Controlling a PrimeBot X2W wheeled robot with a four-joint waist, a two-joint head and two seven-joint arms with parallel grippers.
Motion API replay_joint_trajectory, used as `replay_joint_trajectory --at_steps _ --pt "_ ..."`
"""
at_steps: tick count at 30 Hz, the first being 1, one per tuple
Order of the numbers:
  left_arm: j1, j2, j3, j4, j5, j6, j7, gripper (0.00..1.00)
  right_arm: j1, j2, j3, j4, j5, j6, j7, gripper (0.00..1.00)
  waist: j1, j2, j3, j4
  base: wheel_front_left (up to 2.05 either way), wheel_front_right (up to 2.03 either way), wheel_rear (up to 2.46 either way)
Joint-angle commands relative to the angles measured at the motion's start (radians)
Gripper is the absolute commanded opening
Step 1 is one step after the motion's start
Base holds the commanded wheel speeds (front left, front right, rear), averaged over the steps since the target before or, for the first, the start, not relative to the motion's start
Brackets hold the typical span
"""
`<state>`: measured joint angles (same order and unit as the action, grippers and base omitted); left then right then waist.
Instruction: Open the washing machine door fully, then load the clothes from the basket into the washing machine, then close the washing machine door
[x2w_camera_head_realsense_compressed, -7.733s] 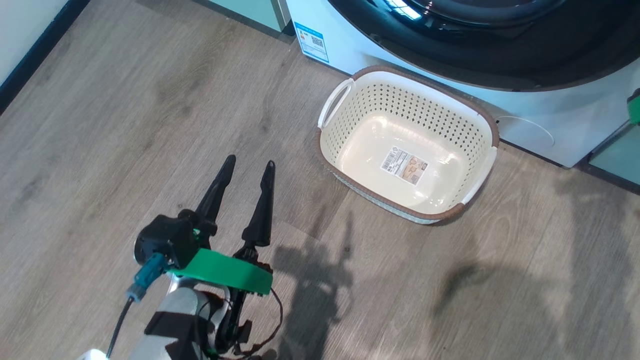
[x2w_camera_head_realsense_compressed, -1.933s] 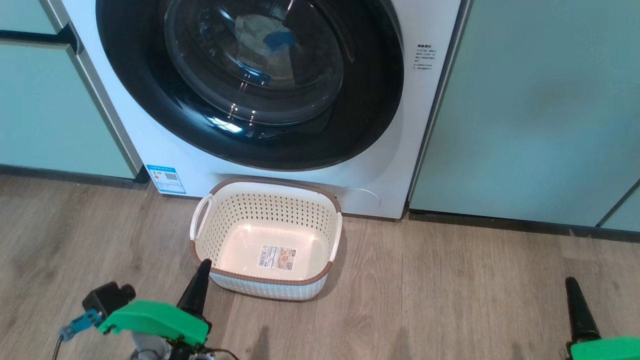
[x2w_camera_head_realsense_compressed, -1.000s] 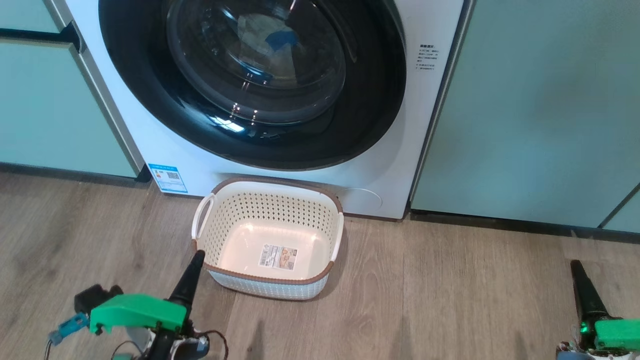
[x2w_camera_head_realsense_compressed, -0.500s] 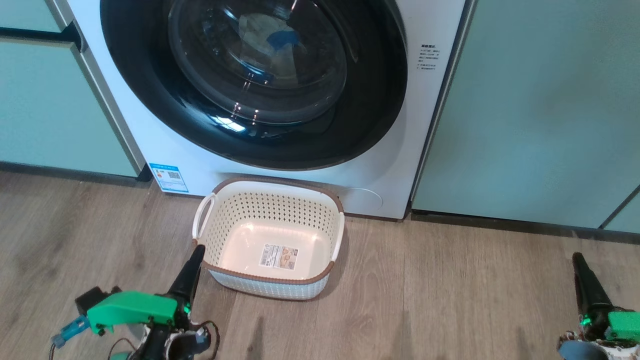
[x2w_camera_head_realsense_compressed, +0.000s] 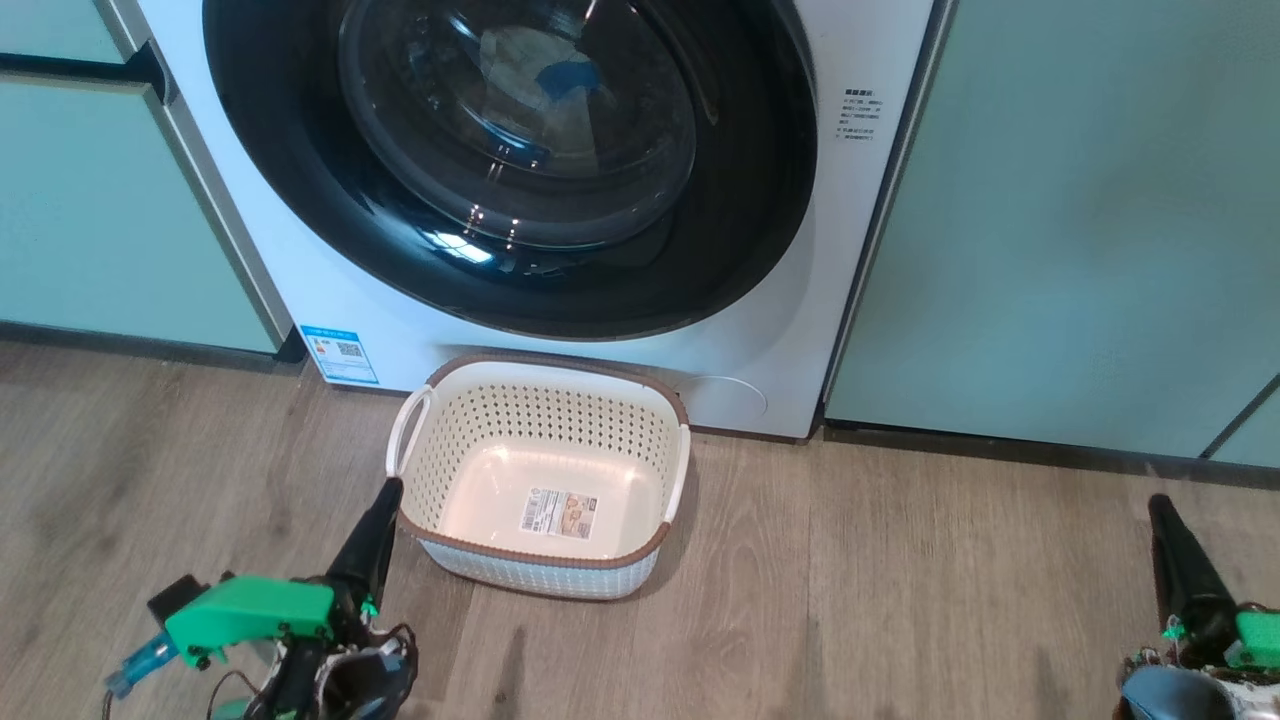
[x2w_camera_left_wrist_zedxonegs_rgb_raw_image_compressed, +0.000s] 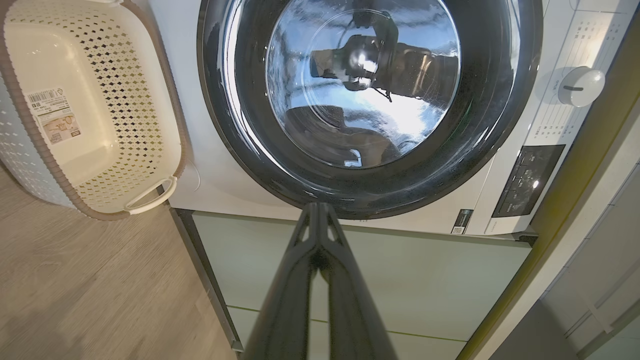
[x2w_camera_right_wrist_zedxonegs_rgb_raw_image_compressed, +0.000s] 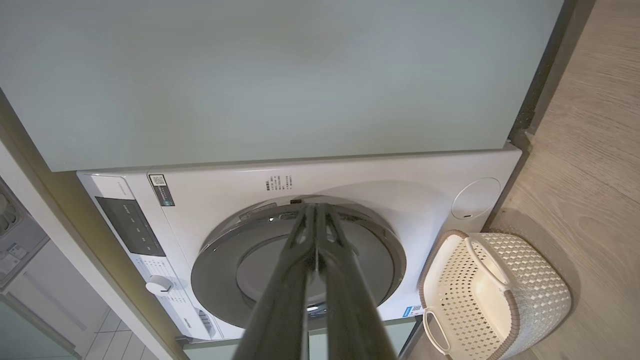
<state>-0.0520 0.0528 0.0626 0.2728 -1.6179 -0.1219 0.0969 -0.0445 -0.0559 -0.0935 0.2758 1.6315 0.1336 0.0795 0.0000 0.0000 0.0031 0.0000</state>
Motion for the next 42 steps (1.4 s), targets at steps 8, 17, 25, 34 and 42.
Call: replay_joint_trajectory --at_steps 8,17,25,34,42 --pt "-0.055 0.007 0.039 -0.028 -0.001 -0.009 0.006 0.00 -0.061 -0.017 0.011 -0.033 0.003 -0.003 0.008 0.00 0.0000 0.0000 0.000 0.000 0.00 0.00 0.00" --pt "-0.055 0.006 0.040 -0.028 0.000 -0.009 0.008 0.00 -0.061 -0.015 0.008 -0.033 0.001 -0.003 0.011 0.00 0.0000 0.0000 0.000 0.000 0.00 0.00 0.00" --pt "-0.055 0.005 0.042 -0.028 0.001 -0.009 0.009 0.00 -0.061 -0.013 0.005 -0.032 -0.002 -0.003 0.013 0.00 0.0000 0.0000 0.000 0.000 0.00 0.00 0.00" --pt "-0.055 0.004 0.043 -0.028 0.002 -0.009 0.010 0.00 -0.061 -0.011 0.003 -0.032 -0.004 -0.003 0.015 0.00 0.0000 0.0000 0.000 0.000 0.00 0.00 0.00" --pt "-0.056 0.003 0.044 -0.028 0.003 -0.009 0.010 0.00 -0.062 -0.009 0.000 -0.032 -0.006 -0.003 0.017 0.00 0.0000 0.0000 0.000 0.000 0.00 0.00 0.00"
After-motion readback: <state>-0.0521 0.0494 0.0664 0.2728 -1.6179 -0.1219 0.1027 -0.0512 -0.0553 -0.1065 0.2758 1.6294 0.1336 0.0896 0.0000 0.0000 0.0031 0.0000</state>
